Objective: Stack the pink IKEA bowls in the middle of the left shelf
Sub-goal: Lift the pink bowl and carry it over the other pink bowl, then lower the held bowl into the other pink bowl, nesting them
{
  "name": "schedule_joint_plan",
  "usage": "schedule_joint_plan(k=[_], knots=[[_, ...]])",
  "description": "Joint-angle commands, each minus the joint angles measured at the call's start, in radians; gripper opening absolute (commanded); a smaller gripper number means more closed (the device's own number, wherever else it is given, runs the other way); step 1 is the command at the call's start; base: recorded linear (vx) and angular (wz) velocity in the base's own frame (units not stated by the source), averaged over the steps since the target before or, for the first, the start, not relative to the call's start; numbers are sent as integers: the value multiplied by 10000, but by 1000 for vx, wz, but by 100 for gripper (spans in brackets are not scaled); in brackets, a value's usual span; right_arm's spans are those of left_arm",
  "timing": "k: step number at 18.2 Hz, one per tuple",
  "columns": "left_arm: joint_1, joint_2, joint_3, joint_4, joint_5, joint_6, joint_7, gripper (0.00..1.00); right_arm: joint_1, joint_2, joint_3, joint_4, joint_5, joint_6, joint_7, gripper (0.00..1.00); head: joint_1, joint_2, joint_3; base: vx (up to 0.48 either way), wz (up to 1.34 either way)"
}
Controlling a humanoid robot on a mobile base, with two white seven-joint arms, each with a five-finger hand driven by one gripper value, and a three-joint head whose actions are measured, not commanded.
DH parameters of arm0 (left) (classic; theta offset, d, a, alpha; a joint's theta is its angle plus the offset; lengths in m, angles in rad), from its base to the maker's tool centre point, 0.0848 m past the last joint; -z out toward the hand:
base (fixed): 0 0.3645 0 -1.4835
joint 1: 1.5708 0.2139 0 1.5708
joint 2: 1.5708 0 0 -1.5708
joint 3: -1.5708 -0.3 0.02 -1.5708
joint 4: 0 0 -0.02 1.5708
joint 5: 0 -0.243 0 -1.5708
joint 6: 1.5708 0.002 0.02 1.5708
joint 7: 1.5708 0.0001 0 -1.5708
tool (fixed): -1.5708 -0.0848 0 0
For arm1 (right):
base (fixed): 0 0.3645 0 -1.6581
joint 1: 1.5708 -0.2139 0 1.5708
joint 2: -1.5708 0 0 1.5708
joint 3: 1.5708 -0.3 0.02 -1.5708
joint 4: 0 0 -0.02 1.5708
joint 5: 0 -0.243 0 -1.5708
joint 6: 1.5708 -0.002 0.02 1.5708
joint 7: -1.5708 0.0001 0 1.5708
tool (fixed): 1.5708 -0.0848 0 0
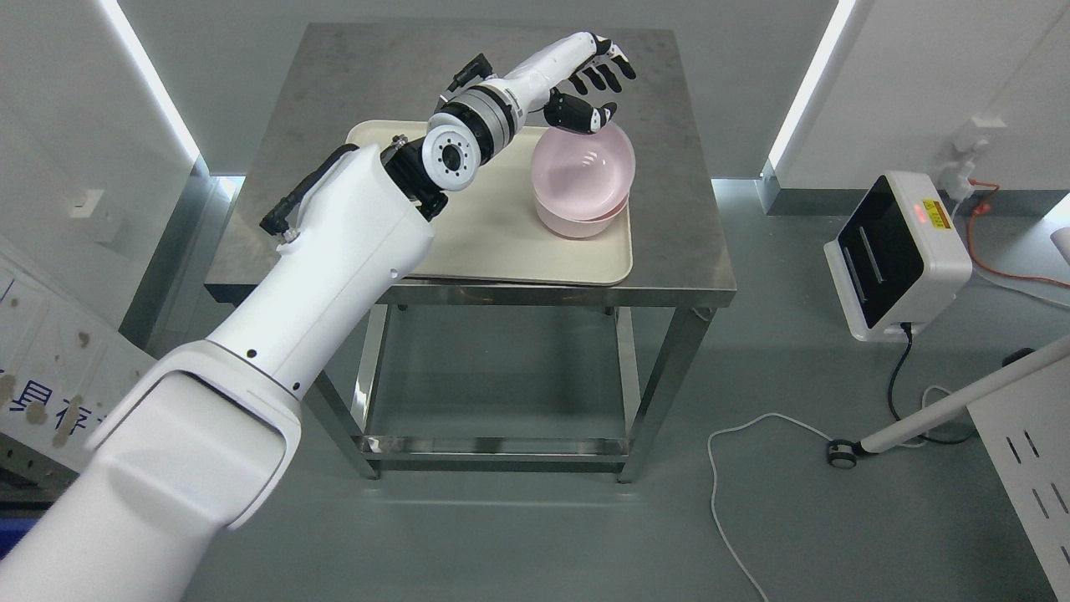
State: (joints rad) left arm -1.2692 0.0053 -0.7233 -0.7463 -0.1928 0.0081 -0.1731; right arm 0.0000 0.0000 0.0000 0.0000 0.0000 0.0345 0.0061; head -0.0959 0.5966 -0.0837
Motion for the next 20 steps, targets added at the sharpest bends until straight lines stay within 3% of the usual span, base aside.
schedule_joint_plan(k=[1,4,10,13,17,20], knots=[[-208,121,834,544,-127,-5,-3,64,291,-175,-123,-337,0,-7,0,100,0,0,0,0,0],[97,121,2166,-20,-112,-81,-125,78,291,-175,-107,-337,0,-7,0,100,0,0,0,0,0],[3145,121,4547,-4954,-143,-20,-1260,84,291,-175,-123,-337,0,-7,0,100,0,0,0,0,0],[4391,121,4457,-6539,-265,-5,-1306,91,291,-175,-107,-337,0,-7,0,100,0,0,0,0,0],[5036,237,3739,-7507,-373,-20,-1735,93,291,-175,-123,-337,0,8,0,100,0,0,0,0,0],[5130,652,2895,-7479,-1869,-20,-1782,93,291,-175,-123,-337,0,-7,0,100,0,0,0,0,0]])
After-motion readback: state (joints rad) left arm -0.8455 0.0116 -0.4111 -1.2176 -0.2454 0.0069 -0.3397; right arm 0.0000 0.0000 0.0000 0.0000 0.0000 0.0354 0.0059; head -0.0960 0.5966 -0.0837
